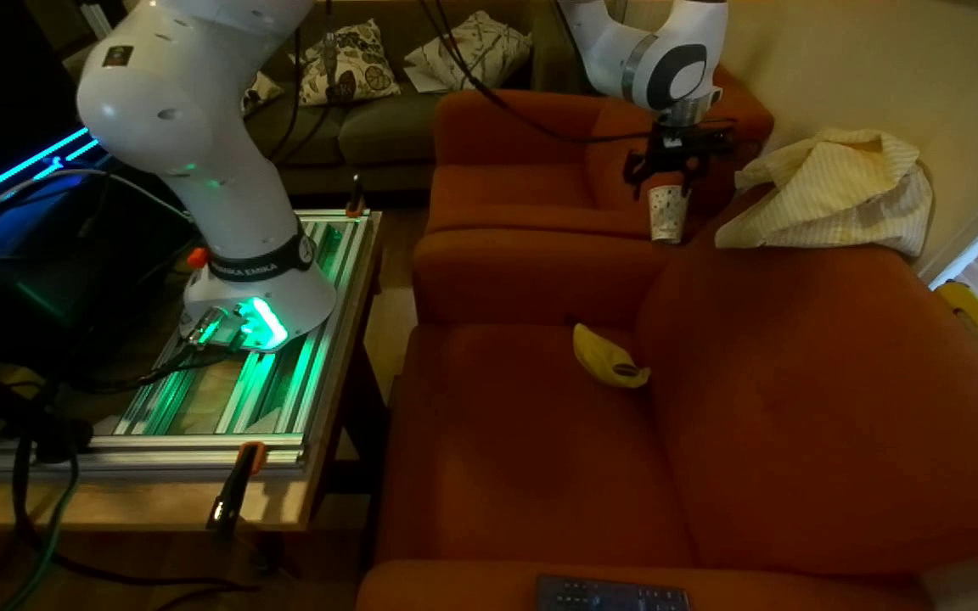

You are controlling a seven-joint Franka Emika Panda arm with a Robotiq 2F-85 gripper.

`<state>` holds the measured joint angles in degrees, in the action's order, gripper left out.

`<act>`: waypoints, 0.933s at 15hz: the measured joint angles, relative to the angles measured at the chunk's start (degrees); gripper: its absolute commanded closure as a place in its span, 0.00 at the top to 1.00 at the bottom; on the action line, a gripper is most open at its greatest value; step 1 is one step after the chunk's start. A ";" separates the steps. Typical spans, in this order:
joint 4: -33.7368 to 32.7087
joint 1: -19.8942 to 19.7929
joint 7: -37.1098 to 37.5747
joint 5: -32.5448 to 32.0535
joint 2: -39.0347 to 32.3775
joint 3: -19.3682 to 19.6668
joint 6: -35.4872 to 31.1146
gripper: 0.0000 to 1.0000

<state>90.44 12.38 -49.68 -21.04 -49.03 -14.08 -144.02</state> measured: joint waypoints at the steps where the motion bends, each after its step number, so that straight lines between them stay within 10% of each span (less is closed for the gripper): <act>1: 0.36 0.00 0.00 0.00 0.44 0.06 -0.23 1.00; 14: 2.60 0.06 -3.23 -0.60 2.62 0.26 -2.05 1.00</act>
<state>93.03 12.43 -52.91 -21.64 -46.41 -13.81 -146.07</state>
